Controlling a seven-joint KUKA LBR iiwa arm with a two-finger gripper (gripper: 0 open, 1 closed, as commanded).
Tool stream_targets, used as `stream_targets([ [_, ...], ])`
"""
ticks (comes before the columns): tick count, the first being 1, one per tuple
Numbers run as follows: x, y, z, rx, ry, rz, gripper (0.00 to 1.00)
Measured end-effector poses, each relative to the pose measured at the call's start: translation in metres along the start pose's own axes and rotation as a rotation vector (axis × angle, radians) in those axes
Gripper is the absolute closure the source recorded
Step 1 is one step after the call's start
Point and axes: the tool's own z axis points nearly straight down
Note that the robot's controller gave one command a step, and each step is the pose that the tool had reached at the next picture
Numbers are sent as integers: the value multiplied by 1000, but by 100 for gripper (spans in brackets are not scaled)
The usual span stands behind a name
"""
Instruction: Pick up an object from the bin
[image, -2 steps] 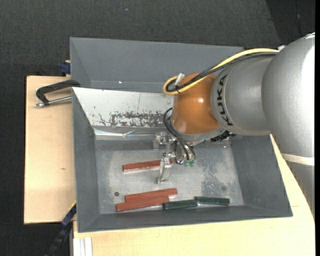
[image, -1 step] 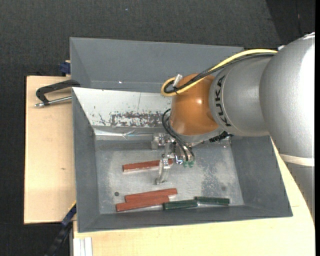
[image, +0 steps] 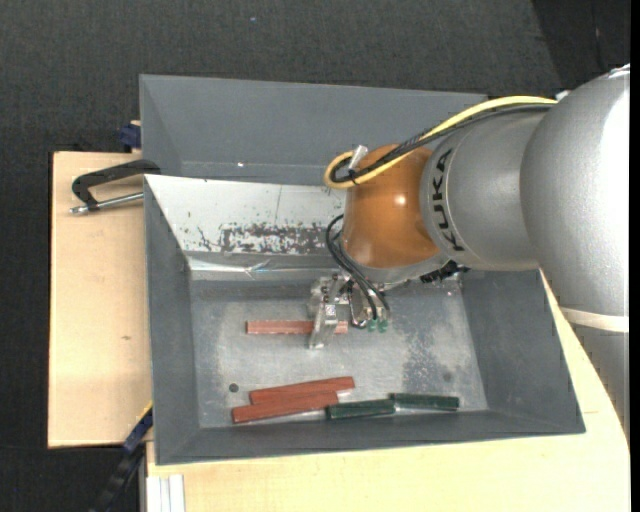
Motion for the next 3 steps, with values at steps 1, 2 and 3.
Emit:
stream_targets([
  [1,0,0,0,0,0,0,100],
  [2,0,0,-2,0,2,0,100],
  [3,0,0,-10,0,1,0,100],
])
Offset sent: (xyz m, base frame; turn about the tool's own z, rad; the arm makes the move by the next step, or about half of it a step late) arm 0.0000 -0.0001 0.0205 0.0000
